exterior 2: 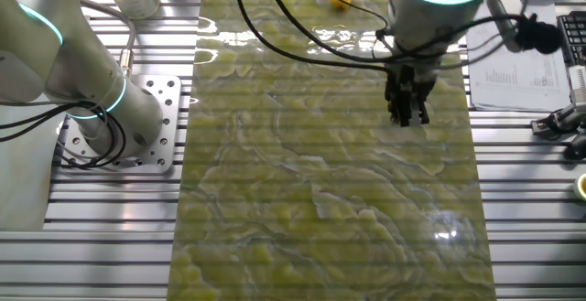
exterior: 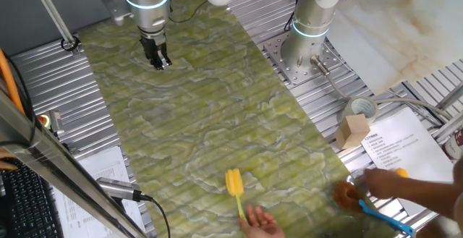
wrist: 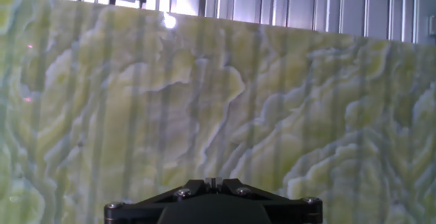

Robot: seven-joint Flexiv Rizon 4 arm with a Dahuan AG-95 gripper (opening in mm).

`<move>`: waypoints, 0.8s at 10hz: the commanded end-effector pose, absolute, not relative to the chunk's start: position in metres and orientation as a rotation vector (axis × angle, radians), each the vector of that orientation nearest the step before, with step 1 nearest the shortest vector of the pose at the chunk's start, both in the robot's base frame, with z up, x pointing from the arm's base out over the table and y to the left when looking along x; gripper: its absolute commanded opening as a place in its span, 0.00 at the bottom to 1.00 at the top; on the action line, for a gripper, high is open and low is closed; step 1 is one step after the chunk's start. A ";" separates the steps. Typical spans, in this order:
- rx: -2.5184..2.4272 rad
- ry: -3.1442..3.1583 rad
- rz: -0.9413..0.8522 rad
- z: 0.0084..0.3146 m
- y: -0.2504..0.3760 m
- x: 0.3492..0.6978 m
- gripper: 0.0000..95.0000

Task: Scrub the table with a brush

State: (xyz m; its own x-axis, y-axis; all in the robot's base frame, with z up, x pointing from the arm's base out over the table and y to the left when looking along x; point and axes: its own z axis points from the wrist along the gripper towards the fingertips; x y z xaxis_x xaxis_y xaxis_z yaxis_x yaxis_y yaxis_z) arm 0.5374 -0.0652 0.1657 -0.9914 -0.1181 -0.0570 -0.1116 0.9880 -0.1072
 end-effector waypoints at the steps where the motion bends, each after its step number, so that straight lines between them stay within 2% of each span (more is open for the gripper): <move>1: -0.153 3.077 -0.136 0.166 -0.067 0.538 0.00; 8: -0.056 3.135 0.014 0.166 -0.074 0.544 0.00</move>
